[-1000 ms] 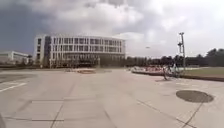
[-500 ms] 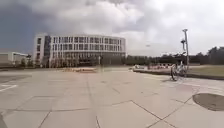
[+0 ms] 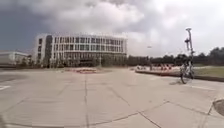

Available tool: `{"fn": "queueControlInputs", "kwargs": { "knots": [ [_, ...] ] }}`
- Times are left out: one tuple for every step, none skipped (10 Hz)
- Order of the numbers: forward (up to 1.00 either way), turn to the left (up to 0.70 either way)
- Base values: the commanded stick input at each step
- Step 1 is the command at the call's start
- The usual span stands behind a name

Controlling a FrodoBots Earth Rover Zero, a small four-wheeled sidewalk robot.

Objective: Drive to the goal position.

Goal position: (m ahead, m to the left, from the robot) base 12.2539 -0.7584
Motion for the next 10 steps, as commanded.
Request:
{"fn": "queueControlInputs", "kwargs": {
  "knots": [
    [1.0,0.0],
    [1.0,0.0],
    [1.0,0.0],
    [1.0,-0.22],
    [1.0,-0.39],
    [1.0,-0.19],
    [1.0,0.0],
    [1.0,0.0],
    [1.0,0.0],
    [1.0,0.0]
  ]
}}
